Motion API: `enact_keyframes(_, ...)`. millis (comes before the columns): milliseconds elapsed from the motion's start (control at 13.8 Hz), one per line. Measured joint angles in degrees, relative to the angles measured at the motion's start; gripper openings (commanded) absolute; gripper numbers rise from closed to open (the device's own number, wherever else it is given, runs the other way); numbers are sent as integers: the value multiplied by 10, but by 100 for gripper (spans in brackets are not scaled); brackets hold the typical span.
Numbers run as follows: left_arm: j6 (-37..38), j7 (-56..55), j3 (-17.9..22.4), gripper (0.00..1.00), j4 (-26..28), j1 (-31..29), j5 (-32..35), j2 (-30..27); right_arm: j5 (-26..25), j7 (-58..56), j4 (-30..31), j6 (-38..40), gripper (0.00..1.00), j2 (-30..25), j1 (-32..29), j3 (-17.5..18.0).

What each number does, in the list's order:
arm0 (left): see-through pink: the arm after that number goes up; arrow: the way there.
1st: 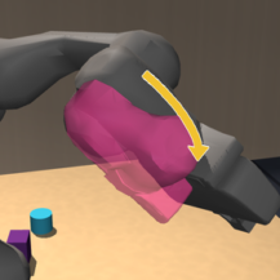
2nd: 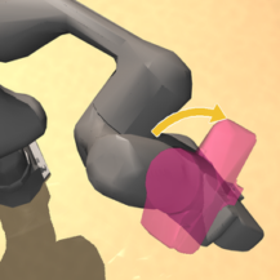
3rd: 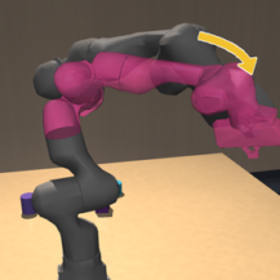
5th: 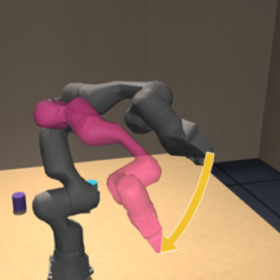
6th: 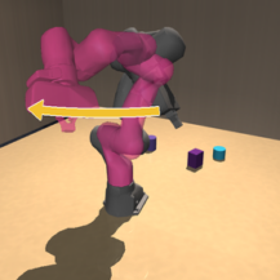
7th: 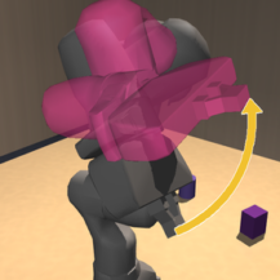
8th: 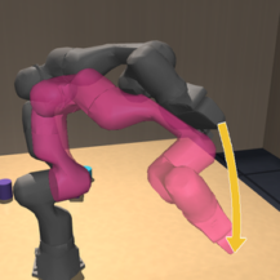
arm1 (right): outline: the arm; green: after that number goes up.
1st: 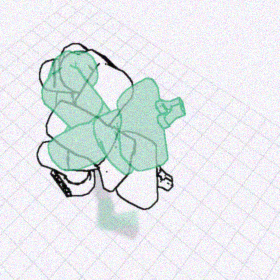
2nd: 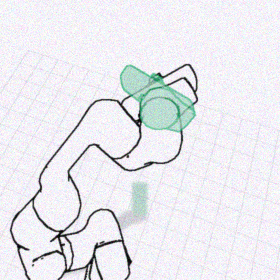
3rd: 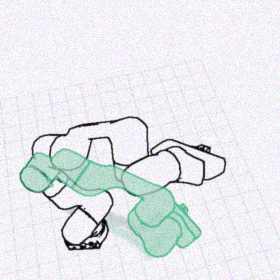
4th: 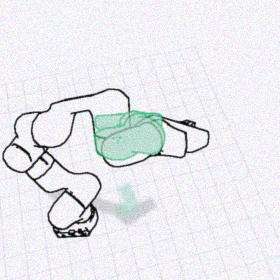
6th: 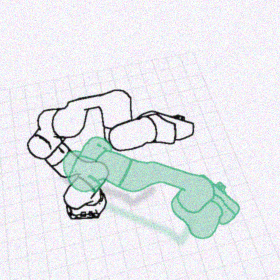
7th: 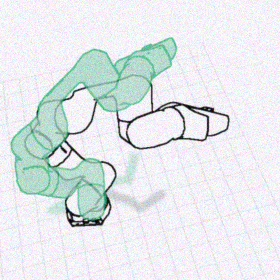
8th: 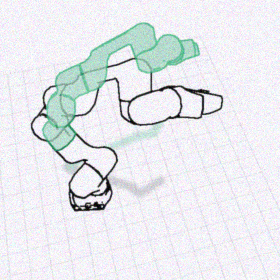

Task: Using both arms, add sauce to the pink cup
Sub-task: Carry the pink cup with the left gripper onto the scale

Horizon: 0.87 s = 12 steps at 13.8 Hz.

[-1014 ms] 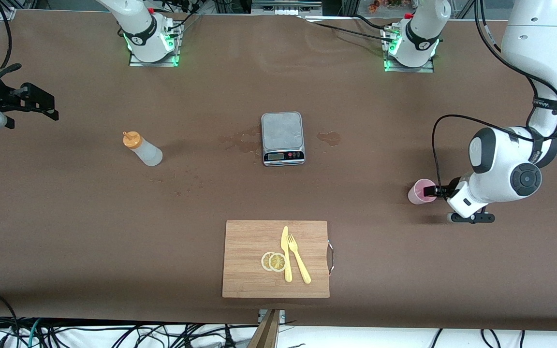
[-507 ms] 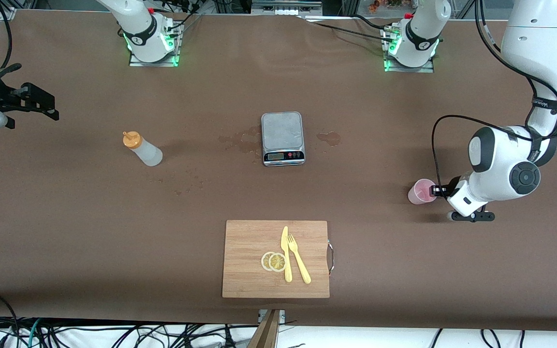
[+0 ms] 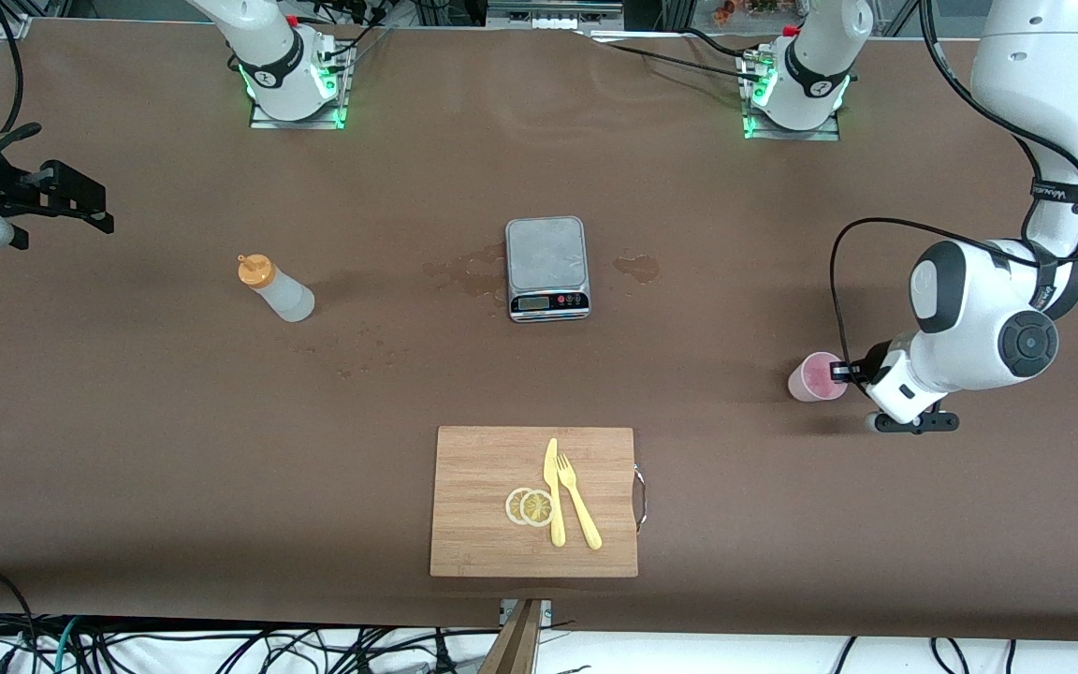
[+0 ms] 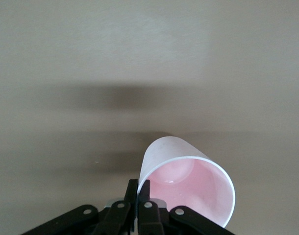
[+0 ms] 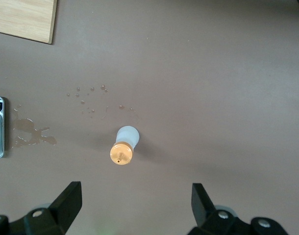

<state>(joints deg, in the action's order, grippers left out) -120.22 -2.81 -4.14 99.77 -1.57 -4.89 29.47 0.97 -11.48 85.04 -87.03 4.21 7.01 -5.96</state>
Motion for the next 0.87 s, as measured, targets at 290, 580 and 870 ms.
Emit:
enact_keyframes(290, 51, -101, -11, 0, -46, 86, -1, -14, 0, 0, 0, 0, 99, 0, 0, 0)
enact_keyframes(580, 60, -189, -55, 0, -48, 138, -1, -24, 0, 0, 0, 0, 99, 0, 0, 0)
enact_keyframes(870, 61, -278, -108, 0, -48, 178, -1, -24, 0, 0, 0, 0, 99, 0, -2, -4)
